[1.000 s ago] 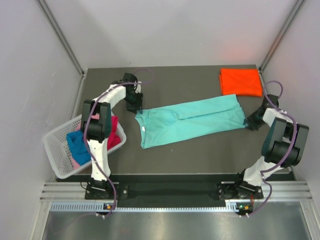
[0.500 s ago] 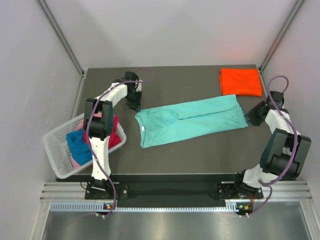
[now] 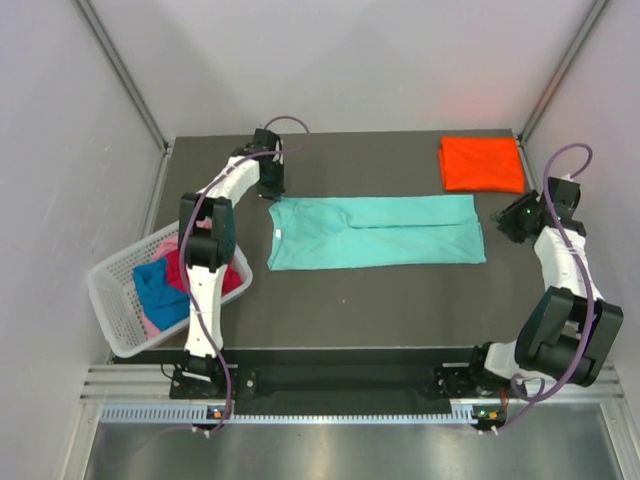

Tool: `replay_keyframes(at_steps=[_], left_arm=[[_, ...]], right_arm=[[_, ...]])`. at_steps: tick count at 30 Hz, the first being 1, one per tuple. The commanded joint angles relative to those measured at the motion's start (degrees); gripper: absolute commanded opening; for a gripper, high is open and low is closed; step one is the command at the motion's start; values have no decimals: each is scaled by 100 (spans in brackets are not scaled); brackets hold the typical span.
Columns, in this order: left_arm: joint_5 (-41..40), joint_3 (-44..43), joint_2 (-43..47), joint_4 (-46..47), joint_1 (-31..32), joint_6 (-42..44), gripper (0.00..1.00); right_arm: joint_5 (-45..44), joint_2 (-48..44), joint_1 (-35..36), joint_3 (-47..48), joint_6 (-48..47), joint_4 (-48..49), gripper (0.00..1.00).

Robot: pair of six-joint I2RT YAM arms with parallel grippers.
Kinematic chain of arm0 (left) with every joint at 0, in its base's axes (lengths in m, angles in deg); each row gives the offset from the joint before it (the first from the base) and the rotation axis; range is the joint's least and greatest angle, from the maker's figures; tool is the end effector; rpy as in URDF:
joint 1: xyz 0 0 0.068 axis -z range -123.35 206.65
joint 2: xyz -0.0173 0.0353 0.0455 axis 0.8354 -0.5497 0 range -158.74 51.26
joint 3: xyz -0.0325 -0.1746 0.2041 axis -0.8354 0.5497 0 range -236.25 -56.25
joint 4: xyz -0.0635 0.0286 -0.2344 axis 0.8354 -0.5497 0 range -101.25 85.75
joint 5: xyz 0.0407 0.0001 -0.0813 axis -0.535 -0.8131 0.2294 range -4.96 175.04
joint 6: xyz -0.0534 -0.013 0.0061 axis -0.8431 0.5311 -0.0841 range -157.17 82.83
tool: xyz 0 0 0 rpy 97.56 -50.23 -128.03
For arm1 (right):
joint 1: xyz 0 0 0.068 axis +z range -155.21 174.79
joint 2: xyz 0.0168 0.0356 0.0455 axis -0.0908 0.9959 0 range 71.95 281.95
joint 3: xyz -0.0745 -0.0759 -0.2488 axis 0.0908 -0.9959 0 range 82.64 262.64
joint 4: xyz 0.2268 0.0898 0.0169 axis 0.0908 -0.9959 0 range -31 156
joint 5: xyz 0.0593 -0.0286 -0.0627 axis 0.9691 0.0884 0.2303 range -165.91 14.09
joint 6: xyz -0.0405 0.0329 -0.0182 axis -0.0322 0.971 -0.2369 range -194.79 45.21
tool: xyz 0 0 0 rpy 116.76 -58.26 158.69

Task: Fold and stack the t-shirts
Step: Fold the tshirt

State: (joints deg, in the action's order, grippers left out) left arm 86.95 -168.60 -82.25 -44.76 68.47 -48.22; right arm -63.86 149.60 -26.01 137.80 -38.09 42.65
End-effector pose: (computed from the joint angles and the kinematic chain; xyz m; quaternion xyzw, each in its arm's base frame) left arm 0.4757 -0.1010 0.1791 0.0105 0.9694 -0.0644 0.2367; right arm 0.2586 -0.0897 0.2583 0.4087 0.8269 0.1481 0.3568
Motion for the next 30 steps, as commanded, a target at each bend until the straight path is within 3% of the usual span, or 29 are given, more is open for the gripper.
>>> replay_keyframes(at_steps=[1, 6, 13, 21, 23, 24, 25, 26, 30], left_arm=[[-437, -523, -148, 719, -30, -161, 0], [-622, -937, -447, 1422, -30, -301, 0], [-771, -1374, -816, 2943, -30, -880, 0], [510, -2237, -1818, 4973, 22, -2093, 0], [599, -2413, -1932, 5184, 40, -2173, 4], [626, -2414, -1898, 5194, 49, -2191, 12], [809, -2344, -1846, 5194, 49, -2148, 29], [776, -2265, -1627, 5063, 49, -2069, 37], [179, -1142, -433, 4956, 32, -1376, 47]], right_arm=[[226, -477, 14, 198, 64, 331, 37], [578, -1119, 58, -390, 337, 1165, 38], [719, -1103, 164, -427, 337, 1465, 39], [684, -1041, 234, -497, 258, 1676, 39], [702, -892, 286, -436, 249, 1694, 39], [702, -857, 295, -392, 240, 1676, 39], [711, -769, 313, -348, 197, 1615, 39], [711, -742, 357, -261, 170, 1571, 39], [492, -602, 532, -5, -101, 1054, 40]])
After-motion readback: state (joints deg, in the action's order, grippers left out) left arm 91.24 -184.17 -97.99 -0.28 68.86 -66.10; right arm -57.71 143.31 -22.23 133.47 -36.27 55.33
